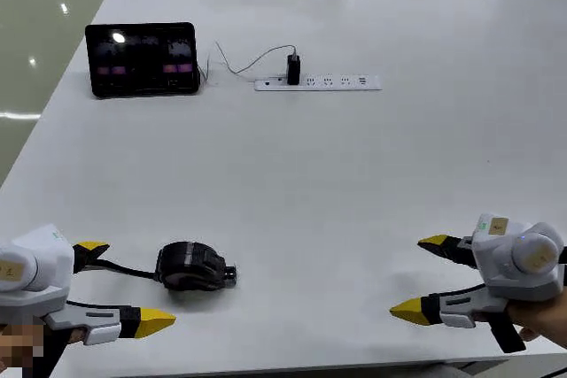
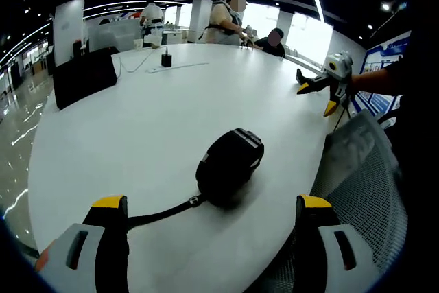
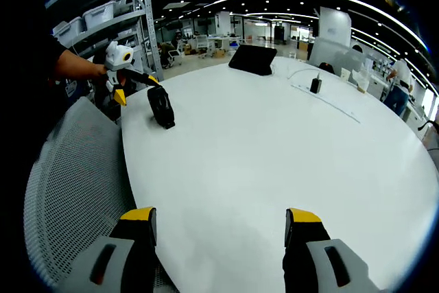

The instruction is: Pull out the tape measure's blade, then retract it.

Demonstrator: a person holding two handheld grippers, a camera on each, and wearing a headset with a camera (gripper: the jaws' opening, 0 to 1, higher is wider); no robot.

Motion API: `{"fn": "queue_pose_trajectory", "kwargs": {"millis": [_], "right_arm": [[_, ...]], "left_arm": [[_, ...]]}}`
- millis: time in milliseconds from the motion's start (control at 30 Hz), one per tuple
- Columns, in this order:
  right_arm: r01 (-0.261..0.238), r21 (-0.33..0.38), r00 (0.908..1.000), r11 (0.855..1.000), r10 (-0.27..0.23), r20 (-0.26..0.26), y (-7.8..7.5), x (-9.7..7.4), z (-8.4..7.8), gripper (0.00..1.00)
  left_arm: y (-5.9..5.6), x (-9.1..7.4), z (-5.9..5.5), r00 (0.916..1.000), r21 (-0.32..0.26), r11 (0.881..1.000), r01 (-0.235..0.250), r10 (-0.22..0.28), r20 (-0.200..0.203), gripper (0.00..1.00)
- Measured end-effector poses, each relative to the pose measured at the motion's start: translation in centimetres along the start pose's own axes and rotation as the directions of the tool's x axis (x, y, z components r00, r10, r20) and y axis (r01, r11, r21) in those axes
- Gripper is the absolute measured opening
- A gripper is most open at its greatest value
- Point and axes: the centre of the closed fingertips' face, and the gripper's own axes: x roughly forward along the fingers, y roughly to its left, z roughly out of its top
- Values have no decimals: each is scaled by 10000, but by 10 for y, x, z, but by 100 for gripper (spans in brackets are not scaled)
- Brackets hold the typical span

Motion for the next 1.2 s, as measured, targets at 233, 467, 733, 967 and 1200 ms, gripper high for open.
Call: {"fn": "queue_pose_trajectory", "kwargs": {"millis": [233, 467, 733, 967, 1200], "right_arm": [[231, 441, 9997, 9988, -236, 117, -13, -16, -10, 92], [348, 435, 9994, 9984, -347, -19, -14, -26, -16, 99], [358, 333, 9994, 9988, -357, -38, -18, -31, -20, 99], [363, 372, 9992, 9986, -358, -151, -19, -32, -24, 99], [407, 392, 9991, 9984, -402, -147, -22, -34, -25, 99]], "left_arm": [[7, -6, -4, 9999, 53, 10000, -64, 65, -106, 99], [13, -11, 0, 9998, 213, 9997, -116, 119, -155, 99], [15, -15, 1, 9997, 476, 9988, -127, 138, -224, 99], [15, -17, 0, 9995, 492, 9987, -104, 118, -294, 99], [13, -17, -1, 9995, 455, 9990, -41, 55, -305, 99]]}}
